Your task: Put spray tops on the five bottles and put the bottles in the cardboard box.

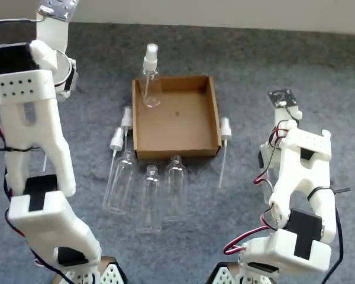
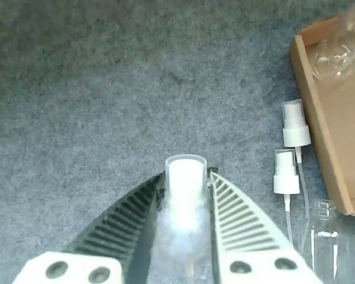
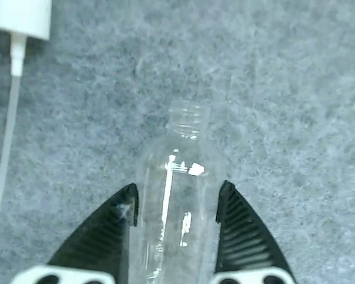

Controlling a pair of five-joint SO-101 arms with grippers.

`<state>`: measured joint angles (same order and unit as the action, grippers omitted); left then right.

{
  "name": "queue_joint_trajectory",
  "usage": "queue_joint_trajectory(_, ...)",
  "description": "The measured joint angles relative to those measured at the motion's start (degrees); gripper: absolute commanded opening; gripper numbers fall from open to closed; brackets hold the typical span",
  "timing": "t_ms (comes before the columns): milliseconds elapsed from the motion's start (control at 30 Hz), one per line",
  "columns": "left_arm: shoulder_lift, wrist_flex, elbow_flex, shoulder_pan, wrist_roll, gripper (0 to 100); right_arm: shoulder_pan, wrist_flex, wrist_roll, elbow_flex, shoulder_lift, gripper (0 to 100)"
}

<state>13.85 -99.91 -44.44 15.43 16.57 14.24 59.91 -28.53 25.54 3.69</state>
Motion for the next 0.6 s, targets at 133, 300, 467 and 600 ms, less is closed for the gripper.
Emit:
queue_joint_trajectory(133,-8.09,-0.09,4.04,-0.35,-3.08,4,-1.58,3.08,5.80,-4.22,7.91,1.1)
queue_joint_trajectory(300,-20.22,-0.09,11.25,-6.24,-7.38,4,-12.22,3.87,12.92,-5.45,22.15,0.9)
queue_joint_trajectory(467,-34.64,-0.09,16.62,-14.42,-11.34,4,-25.85,3.87,18.81,-5.45,34.46,0.9)
queue_joint_trajectory(600,-44.57,2.20,19.43,-20.48,-14.07,4,-37.19,-0.53,20.48,-1.32,40.35,0.6)
